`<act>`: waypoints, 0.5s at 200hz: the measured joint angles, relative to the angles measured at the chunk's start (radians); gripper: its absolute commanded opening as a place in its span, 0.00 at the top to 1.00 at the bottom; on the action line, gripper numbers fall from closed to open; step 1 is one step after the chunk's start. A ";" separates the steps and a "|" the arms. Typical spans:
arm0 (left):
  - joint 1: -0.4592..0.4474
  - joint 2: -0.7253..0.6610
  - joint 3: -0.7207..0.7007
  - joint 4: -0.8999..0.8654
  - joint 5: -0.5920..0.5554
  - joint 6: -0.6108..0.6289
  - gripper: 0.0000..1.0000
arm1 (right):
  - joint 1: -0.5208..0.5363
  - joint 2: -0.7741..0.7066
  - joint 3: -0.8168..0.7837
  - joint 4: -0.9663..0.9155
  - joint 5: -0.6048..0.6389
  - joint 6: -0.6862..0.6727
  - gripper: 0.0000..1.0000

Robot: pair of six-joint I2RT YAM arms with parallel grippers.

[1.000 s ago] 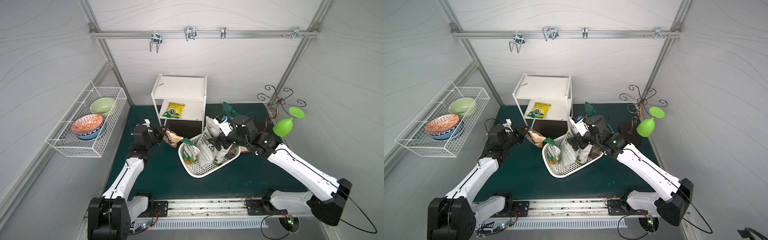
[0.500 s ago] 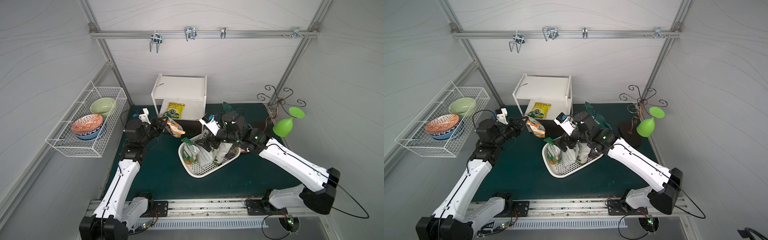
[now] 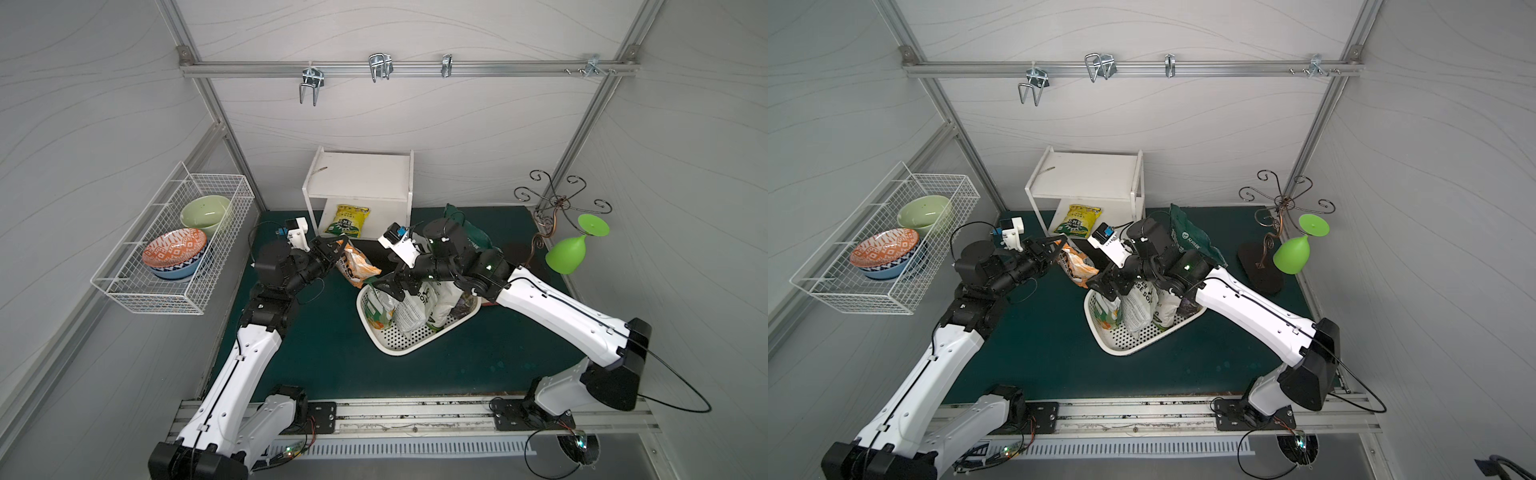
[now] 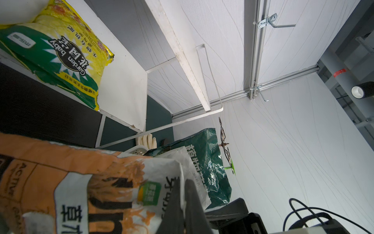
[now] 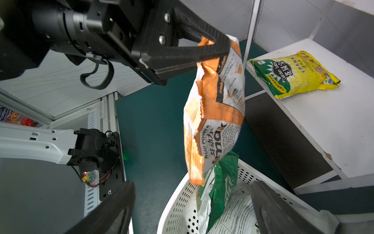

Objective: Take down the fertilizer bag from the shelf
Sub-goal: Pick up the fertilizer bag from the shelf.

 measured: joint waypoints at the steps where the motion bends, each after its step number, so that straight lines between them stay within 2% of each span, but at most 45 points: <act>1: 0.000 0.000 0.000 0.000 0.000 -0.001 1.00 | 0.000 0.001 0.000 0.001 0.000 0.001 0.18; 19: -0.008 -0.002 0.004 0.000 -0.001 -0.010 1.00 | 0.000 0.022 0.013 0.009 0.001 0.011 0.26; 75: -0.024 -0.002 0.017 0.000 -0.008 -0.034 1.00 | 0.000 0.090 0.066 0.040 -0.001 0.034 0.39; 100: -0.026 -0.003 0.017 0.000 -0.011 -0.035 1.00 | 0.000 0.115 0.083 0.043 -0.003 0.043 0.59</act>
